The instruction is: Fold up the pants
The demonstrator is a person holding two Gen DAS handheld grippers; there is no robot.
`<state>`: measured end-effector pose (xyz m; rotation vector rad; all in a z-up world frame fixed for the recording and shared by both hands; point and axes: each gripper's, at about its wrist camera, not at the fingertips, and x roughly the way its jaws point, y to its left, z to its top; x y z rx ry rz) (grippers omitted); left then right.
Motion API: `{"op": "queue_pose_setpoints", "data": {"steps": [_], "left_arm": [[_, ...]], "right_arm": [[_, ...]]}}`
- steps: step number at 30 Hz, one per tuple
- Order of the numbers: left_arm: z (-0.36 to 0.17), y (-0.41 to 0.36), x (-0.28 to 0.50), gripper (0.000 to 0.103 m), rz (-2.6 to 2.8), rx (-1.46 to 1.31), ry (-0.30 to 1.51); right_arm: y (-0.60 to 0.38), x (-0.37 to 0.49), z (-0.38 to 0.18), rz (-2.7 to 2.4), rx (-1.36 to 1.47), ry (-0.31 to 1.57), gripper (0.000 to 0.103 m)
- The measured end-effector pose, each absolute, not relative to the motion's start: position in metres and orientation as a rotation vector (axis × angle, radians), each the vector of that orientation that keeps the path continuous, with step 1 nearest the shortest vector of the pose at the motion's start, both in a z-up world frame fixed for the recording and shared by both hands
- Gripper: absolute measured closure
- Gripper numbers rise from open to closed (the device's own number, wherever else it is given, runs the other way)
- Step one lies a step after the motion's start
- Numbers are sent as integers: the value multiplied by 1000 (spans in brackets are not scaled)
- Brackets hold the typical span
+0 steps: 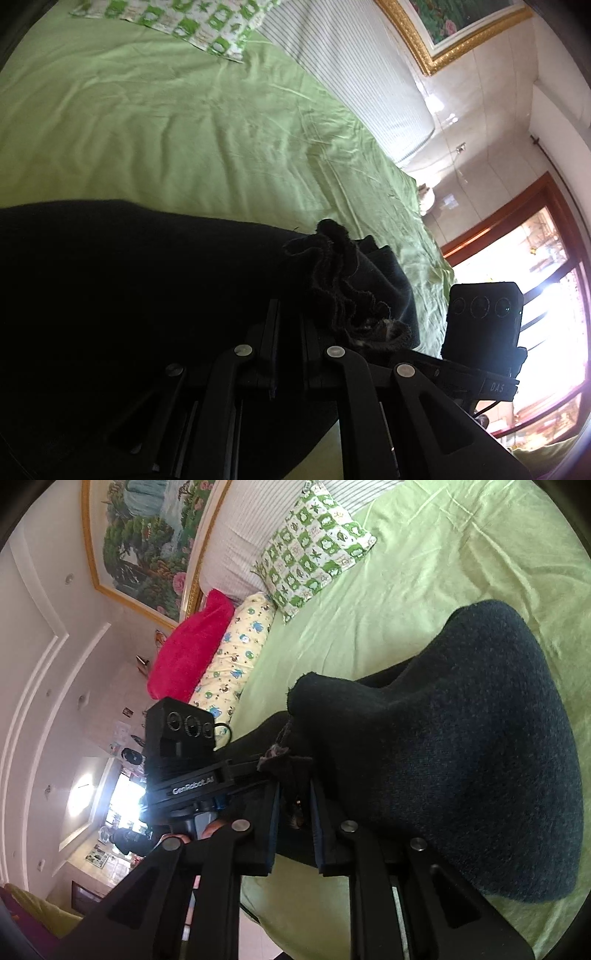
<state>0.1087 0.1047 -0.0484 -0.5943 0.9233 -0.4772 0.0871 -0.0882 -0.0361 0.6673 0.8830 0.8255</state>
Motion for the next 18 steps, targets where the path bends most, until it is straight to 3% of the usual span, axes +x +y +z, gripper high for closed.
{"op": "queue_pose_setpoints", "data": {"steps": [12, 18], "left_arm": [[-32, 159, 48, 87, -282, -709, 798], [-25, 186, 11, 80, -191, -766, 737]], "right_arm": [[-71, 86, -28, 858, 643, 899, 57], [-55, 87, -12, 893, 604, 876, 55]]}}
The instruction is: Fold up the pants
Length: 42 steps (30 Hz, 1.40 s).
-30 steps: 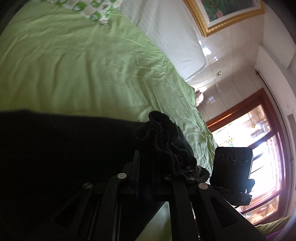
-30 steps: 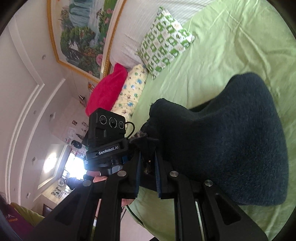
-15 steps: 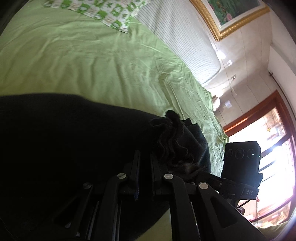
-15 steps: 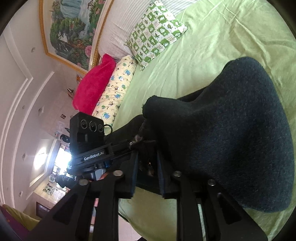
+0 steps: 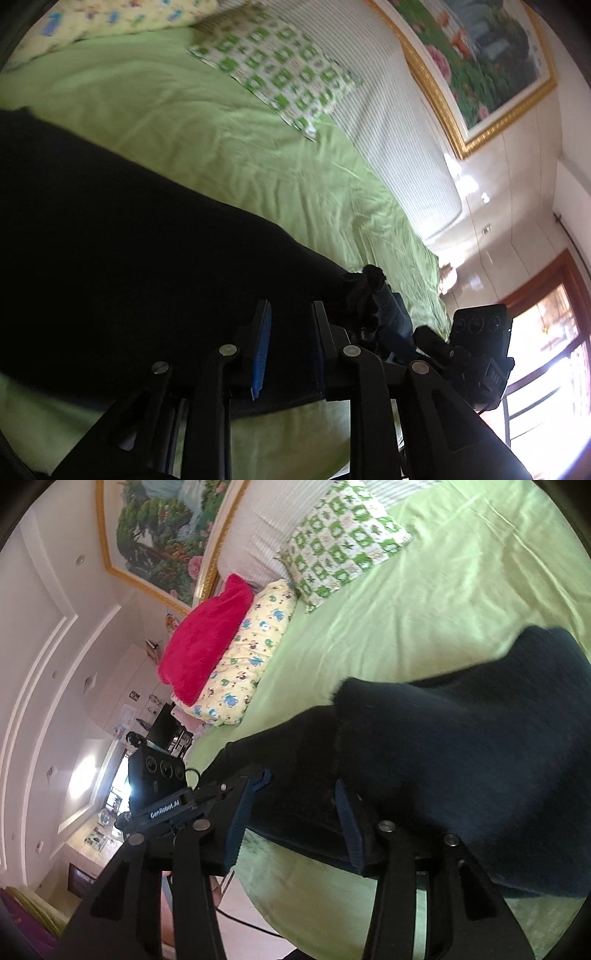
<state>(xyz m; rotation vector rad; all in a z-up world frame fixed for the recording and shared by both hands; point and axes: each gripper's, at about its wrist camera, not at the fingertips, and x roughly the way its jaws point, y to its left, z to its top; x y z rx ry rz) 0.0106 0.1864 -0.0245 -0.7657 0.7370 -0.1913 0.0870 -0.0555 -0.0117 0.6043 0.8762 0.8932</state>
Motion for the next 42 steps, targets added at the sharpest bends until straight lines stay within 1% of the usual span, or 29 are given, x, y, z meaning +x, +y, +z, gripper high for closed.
{"op": "queue_pose_setpoints", "data": {"steps": [2, 10, 14, 15, 16, 17, 22, 29, 30, 32, 42], "left_arm": [[-23, 197, -3, 75, -161, -779, 720], [-14, 223, -53, 75, -42, -817, 664], [-9, 232, -86, 74, 23, -820, 629], [-9, 234, -92, 72, 38, -823, 624], [-9, 236, -98, 67, 51, -829, 619], [-10, 240, -107, 65, 71, -842, 612], [-14, 257, -136, 65, 139, -895, 578], [-28, 280, -149, 65, 215, -955, 581], [-30, 282, -149, 64, 223, -962, 582], [-34, 287, -149, 53, 248, -977, 582], [-50, 306, -138, 53, 284, -1066, 585]], "right_arm": [[-50, 88, -8, 902, 595, 873, 55], [-22, 95, 4, 944, 547, 881, 54], [-4, 98, 6, 974, 516, 896, 46], [2, 99, 6, 983, 502, 903, 46], [7, 100, 7, 988, 489, 908, 46], [13, 101, 7, 997, 474, 913, 46], [43, 105, 14, 1037, 390, 926, 46], [85, 117, 22, 1091, 306, 941, 45], [92, 119, 23, 1099, 289, 946, 45], [104, 122, 23, 1115, 257, 958, 44], [176, 151, 24, 1181, 27, 991, 44]]}}
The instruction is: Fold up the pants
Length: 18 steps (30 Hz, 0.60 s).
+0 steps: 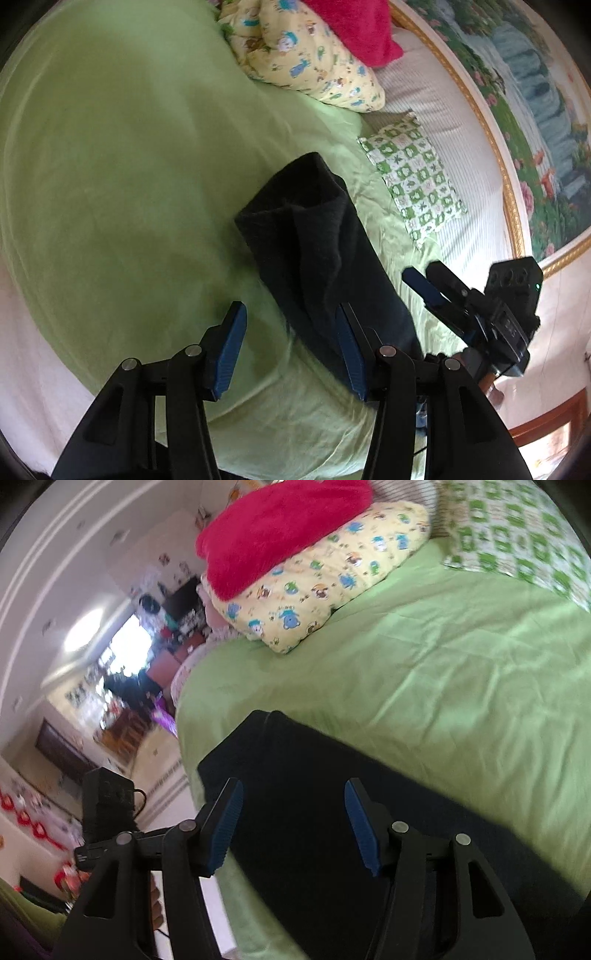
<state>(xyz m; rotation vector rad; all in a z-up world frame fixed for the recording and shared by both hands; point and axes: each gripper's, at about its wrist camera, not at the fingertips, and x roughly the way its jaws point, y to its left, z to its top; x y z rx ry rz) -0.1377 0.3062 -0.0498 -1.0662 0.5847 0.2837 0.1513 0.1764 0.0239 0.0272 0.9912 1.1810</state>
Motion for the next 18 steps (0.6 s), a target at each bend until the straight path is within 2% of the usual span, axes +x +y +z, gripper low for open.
{"op": "queue_pose_setpoints", "data": {"steps": [9, 18], "left_arm": [[-56, 313, -122, 53, 284, -1095, 595], [-62, 324, -115, 53, 277, -1141, 586]], "right_arm": [[248, 175, 16, 1265, -191, 1038, 44], [288, 187, 3, 1308, -254, 1104, 44]]}}
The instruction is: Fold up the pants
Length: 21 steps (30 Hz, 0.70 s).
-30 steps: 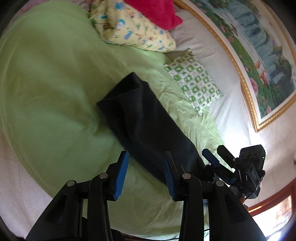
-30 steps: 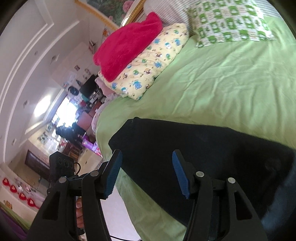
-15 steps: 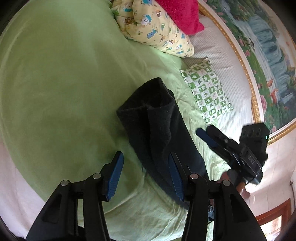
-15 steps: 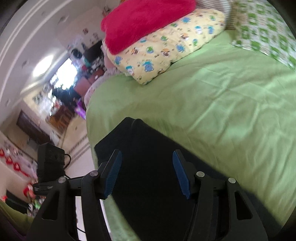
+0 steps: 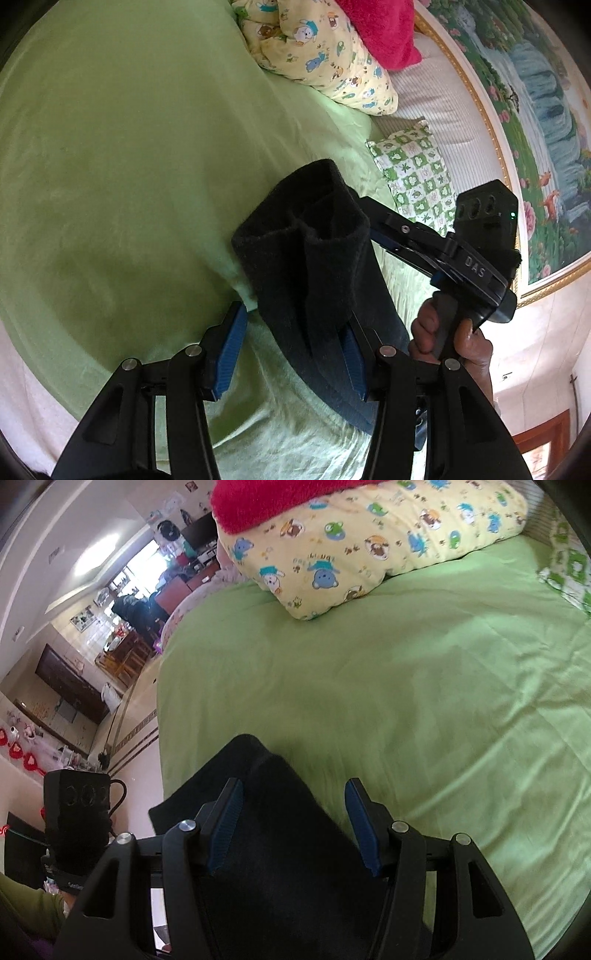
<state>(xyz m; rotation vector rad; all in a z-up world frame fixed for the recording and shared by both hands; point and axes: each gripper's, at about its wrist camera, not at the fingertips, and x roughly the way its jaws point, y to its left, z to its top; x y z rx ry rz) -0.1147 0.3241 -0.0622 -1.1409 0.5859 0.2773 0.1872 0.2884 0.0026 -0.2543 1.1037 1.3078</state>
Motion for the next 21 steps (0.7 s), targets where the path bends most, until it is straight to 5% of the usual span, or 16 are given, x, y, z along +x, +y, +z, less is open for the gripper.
{"op": "queue_pose_setpoints", "data": {"steps": [6, 9, 11, 15, 21], "left_arm": [[-64, 325, -113, 54, 283, -1143, 584], [-64, 324, -111, 58, 295, -1119, 589], [-62, 323, -107, 69, 308, -1094, 598], [-61, 322, -104, 72, 319, -1080, 601], [-46, 314, -102, 76, 307, -1042, 590]], "right_arm": [[300, 186, -2, 1332, -264, 1120, 46], [304, 183, -4, 1349, -264, 1135, 58], [305, 181, -3, 1354, -263, 1131, 62], [297, 174, 3, 1349, -249, 1101, 76], [278, 163, 21, 1353, -207, 1047, 83]]}}
